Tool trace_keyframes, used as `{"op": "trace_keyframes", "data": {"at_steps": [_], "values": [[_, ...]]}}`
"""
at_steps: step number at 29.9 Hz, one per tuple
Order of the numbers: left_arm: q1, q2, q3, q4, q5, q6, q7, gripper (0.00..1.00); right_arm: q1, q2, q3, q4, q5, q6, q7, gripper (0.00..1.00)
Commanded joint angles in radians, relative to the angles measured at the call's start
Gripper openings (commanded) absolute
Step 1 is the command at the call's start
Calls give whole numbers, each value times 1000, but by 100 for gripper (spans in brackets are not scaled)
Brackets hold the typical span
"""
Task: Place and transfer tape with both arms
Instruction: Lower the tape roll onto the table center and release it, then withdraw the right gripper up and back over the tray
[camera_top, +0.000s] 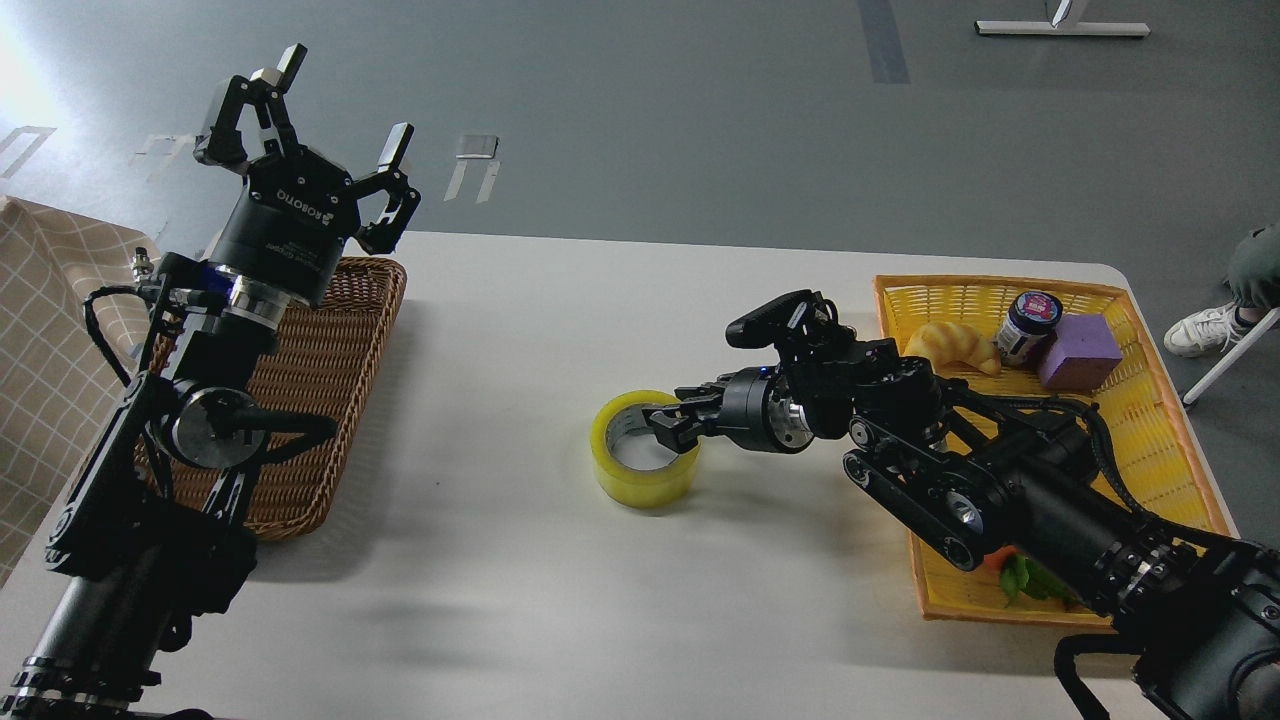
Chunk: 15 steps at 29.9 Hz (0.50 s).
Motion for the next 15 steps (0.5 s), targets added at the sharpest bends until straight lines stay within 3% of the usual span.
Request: {"op": "trace_keyframes", "data": {"at_steps": [1, 6, 11, 15], "values": [[10, 4, -1, 1, 0, -1, 0, 98, -7, 0, 5, 1, 0, 0, -1, 62], [10, 4, -3, 2, -2, -1, 0, 98, -4, 0, 68, -1, 0, 0, -1, 64], [11, 4, 0, 7, -2, -2, 0, 98, 25, 0, 122, 54, 0, 0, -1, 77], [13, 5, 10, 10, 1, -2, 0, 98, 82, 0, 145, 109, 0, 0, 0, 97]]}}
